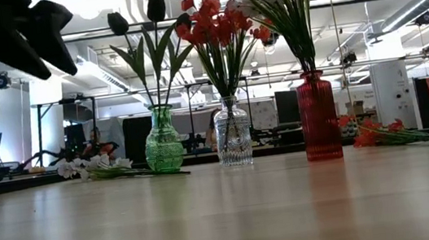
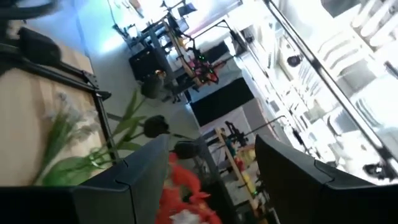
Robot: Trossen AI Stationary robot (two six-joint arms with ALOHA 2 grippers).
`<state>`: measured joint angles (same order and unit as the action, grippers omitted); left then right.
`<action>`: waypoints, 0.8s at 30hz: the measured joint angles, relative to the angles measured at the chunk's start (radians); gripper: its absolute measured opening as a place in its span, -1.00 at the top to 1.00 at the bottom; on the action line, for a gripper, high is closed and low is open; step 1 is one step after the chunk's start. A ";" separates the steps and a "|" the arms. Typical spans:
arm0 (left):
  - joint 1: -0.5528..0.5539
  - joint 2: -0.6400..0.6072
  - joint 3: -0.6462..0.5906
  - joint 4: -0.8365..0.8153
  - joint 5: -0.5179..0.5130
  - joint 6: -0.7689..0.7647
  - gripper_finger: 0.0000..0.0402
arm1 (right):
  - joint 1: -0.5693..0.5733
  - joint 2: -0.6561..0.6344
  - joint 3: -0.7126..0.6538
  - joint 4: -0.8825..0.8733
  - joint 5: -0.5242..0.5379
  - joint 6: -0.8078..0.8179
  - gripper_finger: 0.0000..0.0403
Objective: Sort flowers into vase by color
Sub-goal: Put the white flowers into the red vase
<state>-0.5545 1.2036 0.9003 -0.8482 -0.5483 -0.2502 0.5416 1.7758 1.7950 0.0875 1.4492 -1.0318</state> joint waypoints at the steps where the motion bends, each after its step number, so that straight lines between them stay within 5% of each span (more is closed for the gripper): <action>1: 0.000 0.016 0.005 -0.015 -0.001 0.012 -0.14 | -0.004 -0.016 0.000 -0.028 -0.002 0.003 -0.14; 11: 0.034 0.138 0.070 -0.191 0.012 0.031 0.06 | -0.044 -0.219 0.000 -0.451 -0.044 0.412 -0.14; 19: 0.103 0.116 0.067 -0.183 0.025 0.231 0.27 | -0.044 -0.301 0.000 -0.665 -0.146 0.695 -0.13; 24: 0.303 0.047 0.042 -0.135 0.240 0.345 0.47 | -0.042 -0.302 0.000 -0.667 -0.149 0.672 -0.13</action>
<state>-0.2515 1.2509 0.9421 -0.9832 -0.3086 0.0953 0.4992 1.4738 1.7950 -0.5794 1.3006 -0.3593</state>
